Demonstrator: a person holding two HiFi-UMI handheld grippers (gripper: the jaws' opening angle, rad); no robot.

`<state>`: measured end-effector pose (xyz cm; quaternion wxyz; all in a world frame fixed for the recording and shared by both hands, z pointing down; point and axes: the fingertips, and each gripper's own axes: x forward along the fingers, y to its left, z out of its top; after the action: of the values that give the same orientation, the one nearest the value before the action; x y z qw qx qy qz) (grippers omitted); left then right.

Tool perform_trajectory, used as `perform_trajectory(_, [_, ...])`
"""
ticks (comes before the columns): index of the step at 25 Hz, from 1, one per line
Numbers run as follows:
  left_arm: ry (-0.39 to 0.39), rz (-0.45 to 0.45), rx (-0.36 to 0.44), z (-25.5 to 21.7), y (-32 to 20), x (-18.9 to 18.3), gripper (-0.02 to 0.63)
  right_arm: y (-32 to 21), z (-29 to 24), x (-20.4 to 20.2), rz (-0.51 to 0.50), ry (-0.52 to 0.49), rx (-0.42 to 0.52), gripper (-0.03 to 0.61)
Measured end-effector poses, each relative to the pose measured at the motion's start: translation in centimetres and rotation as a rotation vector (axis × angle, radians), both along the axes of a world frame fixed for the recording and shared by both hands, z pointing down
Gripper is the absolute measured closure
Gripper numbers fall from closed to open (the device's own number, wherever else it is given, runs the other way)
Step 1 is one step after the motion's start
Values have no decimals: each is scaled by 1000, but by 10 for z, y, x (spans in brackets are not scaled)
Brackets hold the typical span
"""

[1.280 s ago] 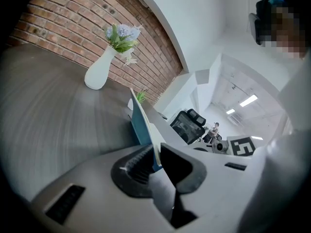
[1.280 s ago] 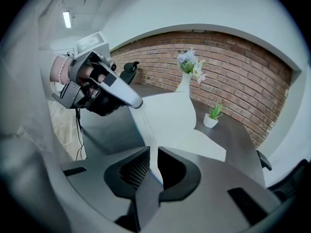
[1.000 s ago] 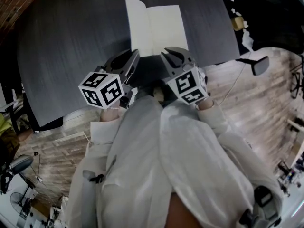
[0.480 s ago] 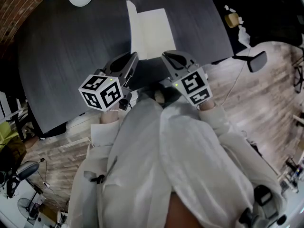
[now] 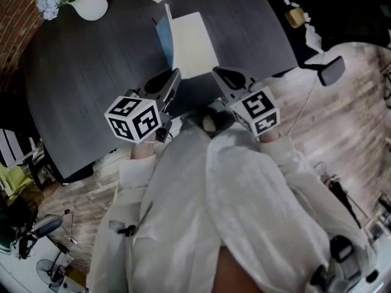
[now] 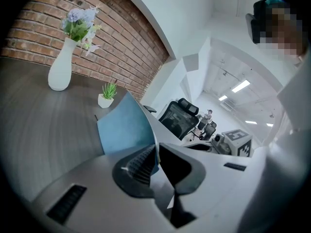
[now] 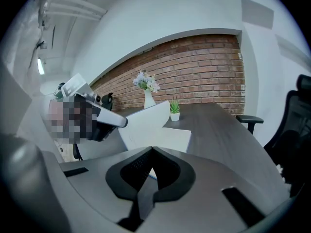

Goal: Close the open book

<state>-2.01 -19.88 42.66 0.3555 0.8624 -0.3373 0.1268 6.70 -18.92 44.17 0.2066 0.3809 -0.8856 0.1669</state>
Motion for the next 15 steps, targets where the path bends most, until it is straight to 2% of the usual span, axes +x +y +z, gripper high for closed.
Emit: perform_trajectory(15, [-56, 111, -42, 20, -8, 42, 583, 6, 9, 23, 63, -43, -52, 572])
